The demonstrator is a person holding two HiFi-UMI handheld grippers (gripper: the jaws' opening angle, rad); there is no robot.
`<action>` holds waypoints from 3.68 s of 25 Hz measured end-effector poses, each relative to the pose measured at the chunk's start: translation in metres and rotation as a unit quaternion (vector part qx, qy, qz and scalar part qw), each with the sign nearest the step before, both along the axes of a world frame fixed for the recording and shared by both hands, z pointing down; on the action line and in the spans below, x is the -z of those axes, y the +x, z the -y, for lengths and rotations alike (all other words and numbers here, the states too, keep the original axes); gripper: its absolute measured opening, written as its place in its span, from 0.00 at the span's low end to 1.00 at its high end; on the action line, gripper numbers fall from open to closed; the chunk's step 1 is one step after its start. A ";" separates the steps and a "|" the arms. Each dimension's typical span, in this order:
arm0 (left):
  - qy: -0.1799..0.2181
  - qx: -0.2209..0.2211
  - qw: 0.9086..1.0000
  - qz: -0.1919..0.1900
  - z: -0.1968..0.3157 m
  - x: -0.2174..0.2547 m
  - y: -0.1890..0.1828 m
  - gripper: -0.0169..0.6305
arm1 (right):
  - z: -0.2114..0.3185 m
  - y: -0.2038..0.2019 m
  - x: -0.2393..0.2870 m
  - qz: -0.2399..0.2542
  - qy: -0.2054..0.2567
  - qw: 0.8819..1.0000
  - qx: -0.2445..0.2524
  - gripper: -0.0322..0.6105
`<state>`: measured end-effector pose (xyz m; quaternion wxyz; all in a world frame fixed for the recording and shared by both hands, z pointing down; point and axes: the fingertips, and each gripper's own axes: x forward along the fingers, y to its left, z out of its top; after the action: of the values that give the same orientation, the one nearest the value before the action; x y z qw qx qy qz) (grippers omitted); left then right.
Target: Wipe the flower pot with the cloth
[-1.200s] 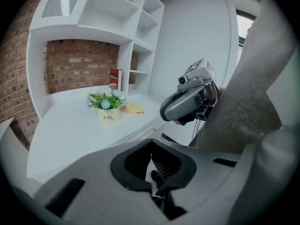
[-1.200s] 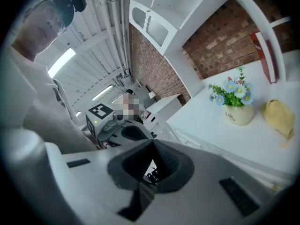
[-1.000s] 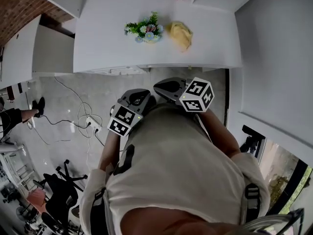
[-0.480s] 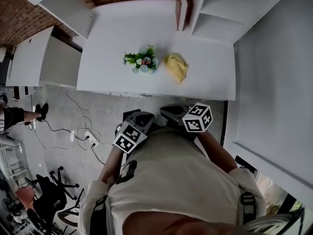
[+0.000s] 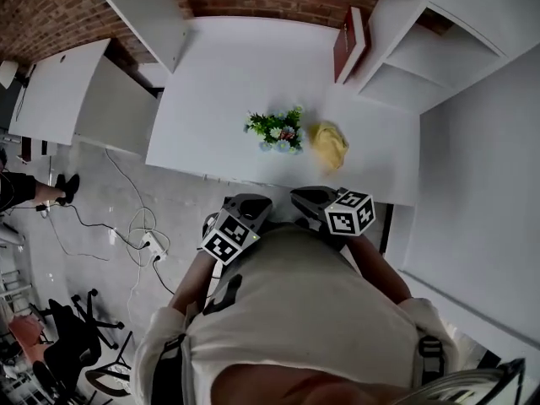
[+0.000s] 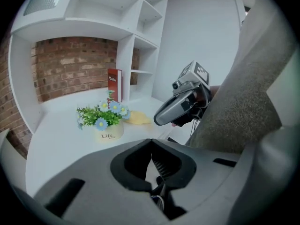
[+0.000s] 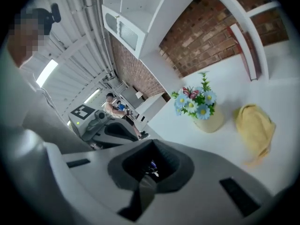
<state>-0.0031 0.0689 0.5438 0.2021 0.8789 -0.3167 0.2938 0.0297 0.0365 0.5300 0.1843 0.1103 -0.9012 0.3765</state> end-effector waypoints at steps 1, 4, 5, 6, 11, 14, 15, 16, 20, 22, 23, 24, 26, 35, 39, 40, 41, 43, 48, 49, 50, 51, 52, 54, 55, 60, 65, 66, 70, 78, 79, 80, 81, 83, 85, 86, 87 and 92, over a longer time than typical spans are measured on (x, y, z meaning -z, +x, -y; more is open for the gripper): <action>0.004 -0.002 1.000 -0.004 0.005 0.002 -0.008 0.06 | 0.005 -0.006 0.001 -0.006 0.003 1.000 -0.005 0.07; 0.018 -0.016 1.000 -0.007 0.021 0.008 -0.028 0.06 | 0.015 -0.022 0.000 -0.024 0.000 0.999 -0.024 0.07; 0.017 -0.022 1.000 -0.010 0.023 0.008 -0.034 0.06 | 0.018 -0.027 -0.001 -0.028 -0.002 0.999 -0.031 0.07; 0.014 -0.028 0.999 -0.011 0.025 0.006 -0.040 0.06 | 0.021 -0.032 -0.001 -0.030 -0.003 0.999 -0.040 0.07; 0.002 -0.057 0.998 -0.002 0.031 -0.001 -0.059 0.06 | 0.041 -0.031 -0.006 -0.042 -0.002 0.994 -0.103 0.07; 0.002 -0.071 0.997 0.010 0.034 -0.009 -0.057 0.06 | 0.064 -0.003 -0.013 -0.068 0.007 0.986 -0.149 0.07; 0.004 -0.071 0.997 0.011 0.038 -0.009 -0.055 0.06 | 0.076 0.010 -0.016 -0.084 0.016 0.983 -0.163 0.07; 0.005 -0.066 0.998 0.012 0.042 -0.008 -0.054 0.06 | 0.088 0.023 -0.020 -0.105 0.026 0.979 -0.175 0.07; 0.005 -0.045 0.999 0.018 0.055 -0.004 -0.041 0.06 | 0.136 0.076 -0.047 -0.207 0.057 0.958 -0.191 0.40; 0.003 -0.037 0.999 0.026 0.059 -0.006 -0.036 0.06 | 0.158 0.097 -0.064 -0.244 0.067 0.948 -0.192 0.44; 0.001 -0.032 0.999 0.029 0.061 -0.008 -0.033 0.06 | 0.167 0.104 -0.075 -0.260 0.068 0.945 -0.188 0.48; -0.001 -0.026 0.999 0.032 0.062 -0.009 -0.030 0.06 | 0.174 0.111 -0.087 -0.277 0.066 0.942 -0.179 0.52; -0.002 -0.012 0.999 0.039 0.064 -0.011 -0.028 0.06 | 0.182 0.118 -0.115 -0.308 0.060 0.937 -0.152 0.55; -0.002 0.056 0.997 0.051 0.071 -0.013 -0.037 0.06 | 0.175 0.103 -0.164 -0.293 0.055 0.952 -0.062 0.32; 0.002 0.067 0.997 0.046 0.077 -0.012 -0.043 0.06 | 0.175 0.099 -0.164 -0.290 0.045 0.953 -0.072 0.25; 0.003 0.065 0.997 0.044 0.078 -0.012 -0.042 0.06 | 0.174 0.099 -0.163 -0.289 0.041 0.953 -0.075 0.24; 0.003 0.062 0.997 0.042 0.078 -0.013 -0.041 0.06 | 0.173 0.099 -0.161 -0.282 0.033 0.955 -0.082 0.23; 0.006 0.056 0.998 0.041 0.078 -0.013 -0.042 0.06 | 0.173 0.091 -0.145 -0.236 0.004 0.966 -0.106 0.23; 0.037 0.065 0.996 0.044 0.103 -0.020 -0.049 0.06 | 0.182 0.054 -0.075 -0.050 -0.072 0.979 -0.186 0.23; 0.049 0.072 0.995 0.043 0.114 -0.021 -0.052 0.06 | 0.184 0.048 -0.064 -0.030 -0.075 0.978 -0.192 0.23; 0.060 0.079 0.994 0.042 0.126 -0.023 -0.054 0.06 | 0.185 0.042 -0.056 -0.015 -0.075 0.978 -0.195 0.23; 0.069 0.082 0.993 0.042 0.136 -0.024 -0.056 0.06 | 0.185 0.037 -0.051 -0.004 -0.076 0.977 -0.197 0.23; 0.077 0.082 0.993 0.043 0.146 -0.025 -0.056 0.06 | 0.184 0.033 -0.047 0.004 -0.077 0.977 -0.199 0.23; 0.088 0.068 0.993 0.044 0.161 -0.029 -0.053 0.27 | 0.182 0.025 -0.044 0.015 -0.080 0.976 -0.202 0.23; 0.091 0.055 0.993 0.045 0.166 -0.033 -0.050 0.33 | 0.181 0.022 -0.044 0.017 -0.081 0.976 -0.203 0.23; 0.088 -0.007 0.993 0.073 0.175 -0.063 -0.032 0.36 | 0.176 0.017 -0.059 0.010 -0.091 0.973 -0.211 0.24; 0.081 0.002 0.994 0.071 0.179 -0.084 -0.027 0.35 | 0.171 0.018 -0.090 -0.028 -0.092 0.973 -0.210 0.25; 0.084 0.004 0.994 0.069 0.180 -0.085 -0.026 0.35 | 0.170 0.019 -0.096 -0.036 -0.094 0.972 -0.213 0.25; 0.097 0.026 0.993 0.062 0.181 -0.084 -0.024 0.34 | 0.165 0.019 -0.115 -0.046 -0.123 0.962 -0.239 0.25; 0.085 0.036 0.995 0.047 0.181 -0.081 -0.024 0.35 | 0.137 0.025 -0.154 -0.109 -0.162 0.949 -0.248 0.25; 0.079 0.036 0.996 0.034 0.181 -0.075 -0.026 0.38 | 0.138 0.024 -0.151 -0.104 -0.164 0.949 -0.247 0.25; 0.075 0.034 0.996 0.018 0.182 -0.065 -0.028 0.42 | 0.139 0.024 -0.146 -0.095 -0.165 0.950 -0.247 0.25; 0.073 0.029 0.997 0.006 0.183 -0.056 -0.031 0.44 | 0.142 0.024 -0.138 -0.082 -0.163 0.952 -0.247 0.25; 0.071 0.005 0.997 0.003 0.187 -0.051 -0.037 0.46 | 0.150 0.024 -0.117 -0.043 -0.157 0.954 -0.251 0.25; 0.072 -0.025 0.997 0.028 0.188 -0.062 -0.041 0.47 | 0.157 0.020 -0.095 -0.002 -0.145 0.957 -0.253 0.25; 0.071 -0.038 0.996 0.043 0.188 -0.068 -0.042 0.47 | 0.159 0.016 -0.084 0.014 -0.138 0.958 -0.252 0.25; 0.071 -0.046 0.995 0.055 0.189 -0.073 -0.041 0.47 | 0.160 0.012 -0.076 0.025 -0.131 0.959 -0.249 0.25; 0.069 -0.025 0.996 0.059 0.188 -0.086 -0.033 0.47 | 0.159 -0.003 -0.071 0.032 -0.124 0.963 -0.237 0.25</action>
<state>-0.0359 -0.1194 0.6293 0.1147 0.8795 -0.3258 0.3275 0.0268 -0.1229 0.6008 0.0733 0.2844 -0.8009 0.5218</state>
